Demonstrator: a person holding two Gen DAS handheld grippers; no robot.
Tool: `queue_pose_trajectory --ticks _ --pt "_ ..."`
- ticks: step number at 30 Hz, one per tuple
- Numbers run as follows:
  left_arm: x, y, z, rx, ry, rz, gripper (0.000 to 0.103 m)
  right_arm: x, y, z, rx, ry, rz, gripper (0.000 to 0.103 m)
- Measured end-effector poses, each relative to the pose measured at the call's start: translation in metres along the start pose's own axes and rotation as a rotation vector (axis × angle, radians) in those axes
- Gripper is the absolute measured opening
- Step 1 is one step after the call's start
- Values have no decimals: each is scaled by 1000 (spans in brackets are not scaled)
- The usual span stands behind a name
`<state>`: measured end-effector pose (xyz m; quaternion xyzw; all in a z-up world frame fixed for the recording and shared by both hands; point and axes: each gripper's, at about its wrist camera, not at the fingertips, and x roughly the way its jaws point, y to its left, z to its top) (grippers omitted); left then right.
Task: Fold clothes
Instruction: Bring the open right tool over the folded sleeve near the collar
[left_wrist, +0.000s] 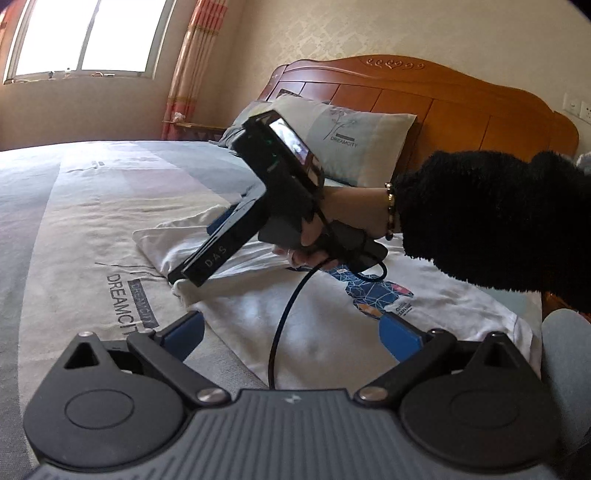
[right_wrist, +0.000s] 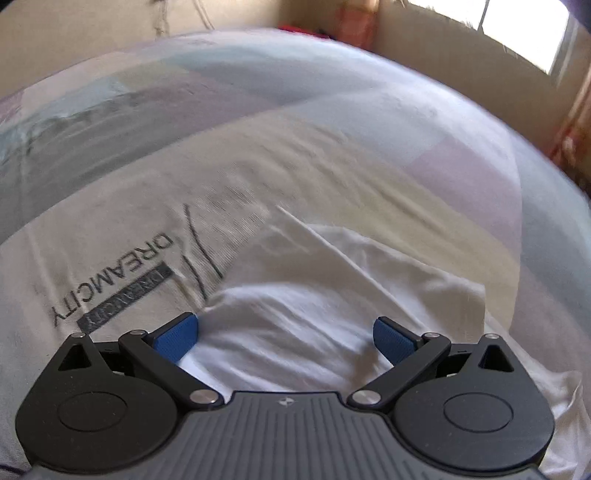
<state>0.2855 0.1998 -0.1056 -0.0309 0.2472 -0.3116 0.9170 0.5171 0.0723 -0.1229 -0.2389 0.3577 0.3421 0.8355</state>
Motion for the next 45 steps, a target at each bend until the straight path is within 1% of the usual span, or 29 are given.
queue_pose_trajectory --ticks 1,3,5,8,10,12,14,16,19,24,27,29,33,36,40,42,45 --pt "0 0 0 -2 1 3 100 -5 1 0 -16 -21 -4 103" --pt "1 1 0 -5 3 6 100 -14 -4 0 -1 -53 -19 103" --pt "2 0 0 -3 2 4 100 -11 -10 0 23 -49 -73 103" --pt "2 -3 1 7 -8 -20 100 -4 -16 0 54 -40 -143 103" --pt "2 -5 2 11 -15 -35 100 5 -5 -1 21 -23 -102 103" --pt "2 -5 2 10 -21 -48 100 2 3 -2 -25 -59 -105 103" --pt "3 -6 2 12 -22 -55 100 -9 0 -4 -25 -78 -82 103" --pt "4 -8 2 19 -18 -59 101 -23 -10 -10 -3 -80 -101 103" --pt "5 -11 4 27 -23 -64 101 -45 -25 -30 3 -68 -206 103" --pt "10 -17 11 29 -48 -82 101 -81 -46 -80 30 -9 -413 103" --pt "20 -22 14 27 -38 -70 101 -85 -52 -104 23 53 -483 103" --pt "29 -25 13 22 -14 -46 101 -81 -54 -111 16 86 -517 103" --pt "42 -24 10 14 34 -18 101 -74 -62 -114 8 123 -587 103" --pt "46 -22 8 12 52 -5 101 -82 -76 -118 -3 142 -664 103" --pt "47 -19 6 1 58 -2 101 -103 -106 -126 73 126 -721 103" --pt "47 -19 6 0 61 0 101 -114 -123 -131 106 125 -768 103" --pt "48 -19 6 0 67 2 101 -129 -148 -144 168 145 -843 103"
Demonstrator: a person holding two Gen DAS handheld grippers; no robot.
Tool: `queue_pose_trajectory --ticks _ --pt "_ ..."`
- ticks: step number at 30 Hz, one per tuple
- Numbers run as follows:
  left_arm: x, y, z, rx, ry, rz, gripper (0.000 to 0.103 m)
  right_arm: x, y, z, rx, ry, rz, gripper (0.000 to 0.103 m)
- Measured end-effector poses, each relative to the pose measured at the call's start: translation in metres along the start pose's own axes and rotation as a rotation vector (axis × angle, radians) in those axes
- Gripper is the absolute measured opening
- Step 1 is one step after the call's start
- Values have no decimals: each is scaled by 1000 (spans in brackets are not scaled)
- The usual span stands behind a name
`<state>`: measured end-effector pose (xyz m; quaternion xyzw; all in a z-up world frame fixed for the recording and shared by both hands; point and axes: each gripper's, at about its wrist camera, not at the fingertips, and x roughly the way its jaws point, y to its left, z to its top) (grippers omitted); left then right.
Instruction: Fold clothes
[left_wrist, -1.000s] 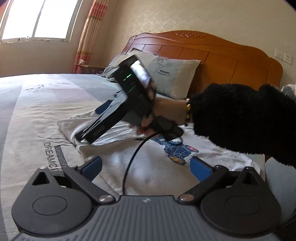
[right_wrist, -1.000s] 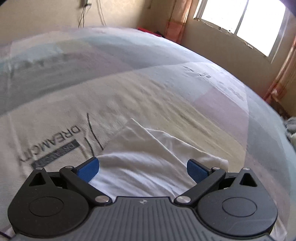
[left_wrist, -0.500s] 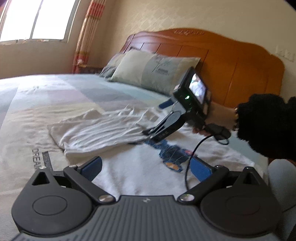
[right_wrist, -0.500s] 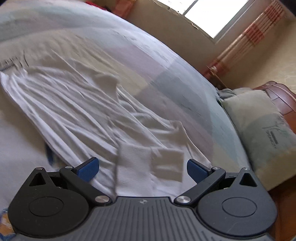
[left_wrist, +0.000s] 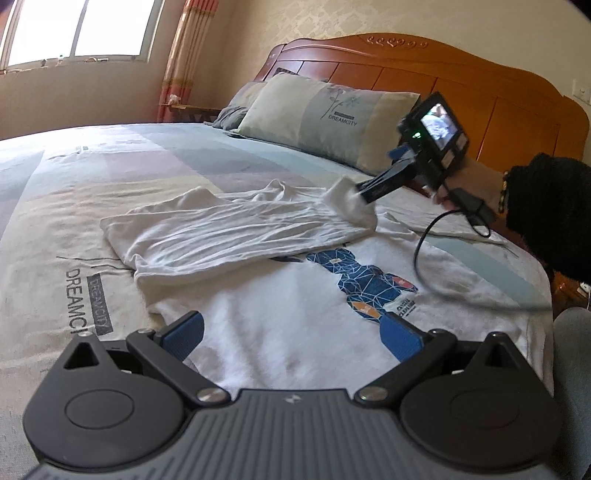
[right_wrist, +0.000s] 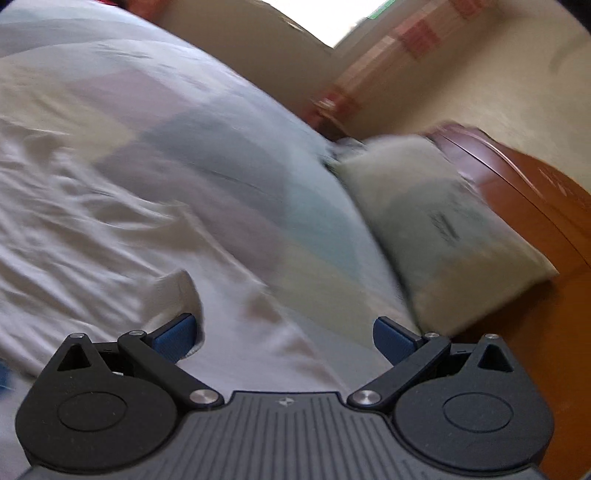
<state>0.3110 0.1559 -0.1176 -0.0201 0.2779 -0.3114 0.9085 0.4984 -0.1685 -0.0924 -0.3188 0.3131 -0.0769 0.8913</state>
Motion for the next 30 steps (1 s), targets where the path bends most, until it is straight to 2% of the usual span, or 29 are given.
queue_pose_trajectory --ticks 2,6,9,14,16,18,22,26,30 --pt "1 0 0 1 4 2 101 5 -18 -9 56 31 -36 103" --pt "3 1 -1 1 10 4 101 5 -42 -25 186 50 -18 103" --pt "4 2 -1 -2 14 8 101 -4 -43 -27 211 31 6 103" --pt "8 2 -2 -1 29 15 101 -10 -21 -21 194 -32 188 103" --pt "10 2 -3 0 37 20 101 -5 -7 -18 173 -33 223 103" --pt "11 2 -3 -1 44 25 101 6 2 -15 158 -9 203 103" --pt "11 5 -4 -10 48 27 101 21 -11 -20 248 40 147 103" --pt "14 5 -5 -5 62 30 101 51 -17 -38 240 164 142 103" --pt "16 5 -6 0 72 36 101 34 -27 -38 355 90 146 103"
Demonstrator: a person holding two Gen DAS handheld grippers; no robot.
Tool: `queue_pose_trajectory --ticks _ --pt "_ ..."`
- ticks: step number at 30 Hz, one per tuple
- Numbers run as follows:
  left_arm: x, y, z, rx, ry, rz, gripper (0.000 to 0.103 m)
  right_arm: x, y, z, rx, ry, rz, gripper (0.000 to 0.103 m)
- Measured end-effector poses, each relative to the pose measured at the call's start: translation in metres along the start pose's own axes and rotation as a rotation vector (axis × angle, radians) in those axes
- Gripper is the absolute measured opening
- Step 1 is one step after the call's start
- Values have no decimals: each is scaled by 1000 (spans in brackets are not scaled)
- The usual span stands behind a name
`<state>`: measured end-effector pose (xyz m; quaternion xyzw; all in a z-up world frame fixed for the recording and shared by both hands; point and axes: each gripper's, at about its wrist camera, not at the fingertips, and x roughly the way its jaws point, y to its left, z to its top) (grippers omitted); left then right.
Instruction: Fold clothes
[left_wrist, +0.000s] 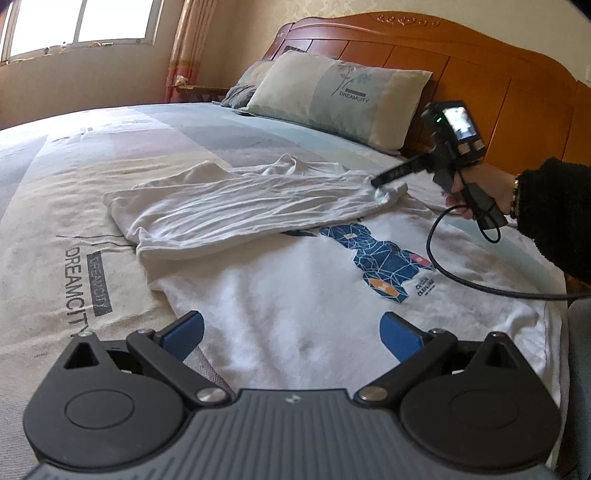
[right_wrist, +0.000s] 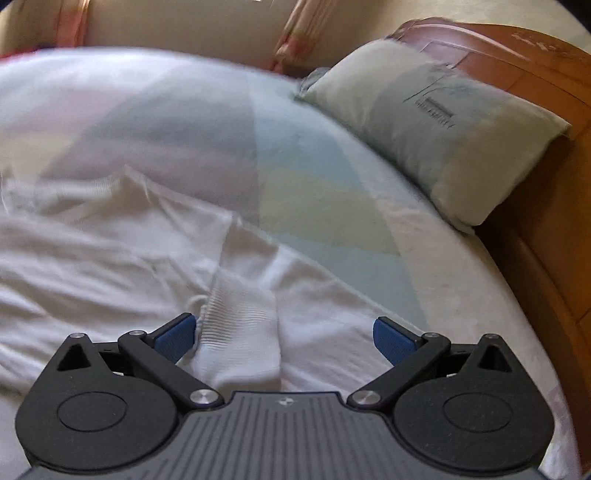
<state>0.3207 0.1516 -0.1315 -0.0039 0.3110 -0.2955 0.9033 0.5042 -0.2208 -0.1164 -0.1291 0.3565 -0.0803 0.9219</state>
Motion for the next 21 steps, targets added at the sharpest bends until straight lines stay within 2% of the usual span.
queue_pose_trajectory --ticks 2,5,6,9,10,11,12,15,17,20,21 --pt "0 1 0 -1 2 0 101 -14 2 2 20 -61 62 103" --pt "1 1 -1 -3 5 1 101 -28 8 8 26 -123 250 103" --pt "2 2 -1 -4 7 2 101 -25 10 10 36 -117 312 103" --pt "4 2 -1 -4 17 5 101 0 14 12 89 -22 430 103" --pt "4 2 -1 -4 19 5 101 11 15 12 109 19 454 103" --pt "5 2 -1 -4 21 6 101 25 15 9 133 72 440 103" --pt "5 2 -1 -5 21 6 101 31 13 7 150 87 425 103" --pt "4 2 -1 -8 18 5 101 29 4 11 215 75 419 103" --pt "3 3 -1 -10 12 0 101 16 -2 12 255 31 451 103" --pt "0 3 -1 -10 3 -14 101 6 -1 10 264 41 532 103" --pt "-1 3 -1 -10 0 -18 101 9 3 6 250 77 544 103"
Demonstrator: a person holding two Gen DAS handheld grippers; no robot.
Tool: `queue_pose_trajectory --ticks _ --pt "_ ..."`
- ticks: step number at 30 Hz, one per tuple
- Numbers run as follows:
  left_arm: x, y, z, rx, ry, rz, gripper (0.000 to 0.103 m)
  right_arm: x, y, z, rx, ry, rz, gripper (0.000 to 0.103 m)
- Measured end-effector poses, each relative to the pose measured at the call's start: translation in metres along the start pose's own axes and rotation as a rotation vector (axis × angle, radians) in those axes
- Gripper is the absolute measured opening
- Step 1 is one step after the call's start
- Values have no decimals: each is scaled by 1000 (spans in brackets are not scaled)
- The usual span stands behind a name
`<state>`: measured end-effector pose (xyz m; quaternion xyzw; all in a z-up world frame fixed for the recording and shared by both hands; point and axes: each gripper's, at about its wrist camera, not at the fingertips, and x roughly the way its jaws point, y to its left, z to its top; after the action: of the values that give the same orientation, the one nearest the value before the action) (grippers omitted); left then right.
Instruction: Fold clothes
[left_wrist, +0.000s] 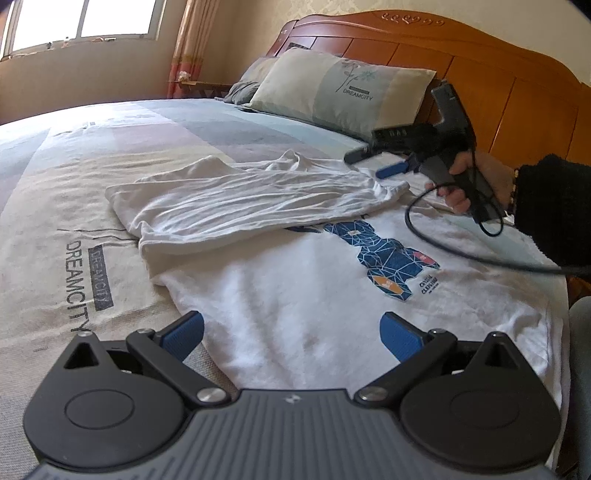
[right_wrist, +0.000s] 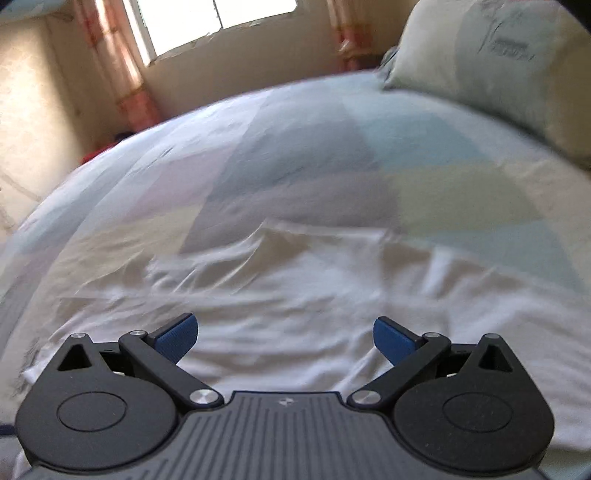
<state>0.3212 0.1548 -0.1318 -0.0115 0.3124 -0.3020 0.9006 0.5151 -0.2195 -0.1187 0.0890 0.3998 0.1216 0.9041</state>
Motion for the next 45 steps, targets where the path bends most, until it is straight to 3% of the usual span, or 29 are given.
queue_pose_trajectory --ticks 3,6,11,15,22,26,29,31,34,37,40,42,45 --pt "-3 0 0 0 -9 -14 101 11 6 -10 -43 76 -40 103" --pt "-6 0 0 -1 -19 -27 101 6 36 -9 -119 65 -94 103" --pt "-12 0 1 6 -37 -45 101 10 109 5 -291 32 -5 103" --pt "-20 6 1 -11 -64 -45 101 40 163 10 -401 52 57 103" --pt "-36 23 2 -72 -120 -30 101 82 240 -24 -575 115 163 103" --pt "-42 24 4 -79 -163 -68 102 72 277 -49 -733 58 190 102" --pt "-41 22 5 -68 -161 -73 102 61 280 -44 -766 18 223 103" --pt "-40 20 5 -62 -160 -75 102 57 272 -35 -717 0 221 103" --pt "-40 16 6 -48 -162 -93 102 58 257 -24 -622 -39 161 103" --pt "-39 12 6 -33 -166 -112 102 74 249 -20 -545 -35 34 103" --pt "-39 9 7 -28 -168 -119 102 93 250 -26 -534 31 83 103" --pt "-40 8 7 -27 -170 -122 102 89 253 -29 -565 8 125 103" --pt "-40 8 7 -29 -176 -128 102 71 242 -30 -600 -17 115 103"
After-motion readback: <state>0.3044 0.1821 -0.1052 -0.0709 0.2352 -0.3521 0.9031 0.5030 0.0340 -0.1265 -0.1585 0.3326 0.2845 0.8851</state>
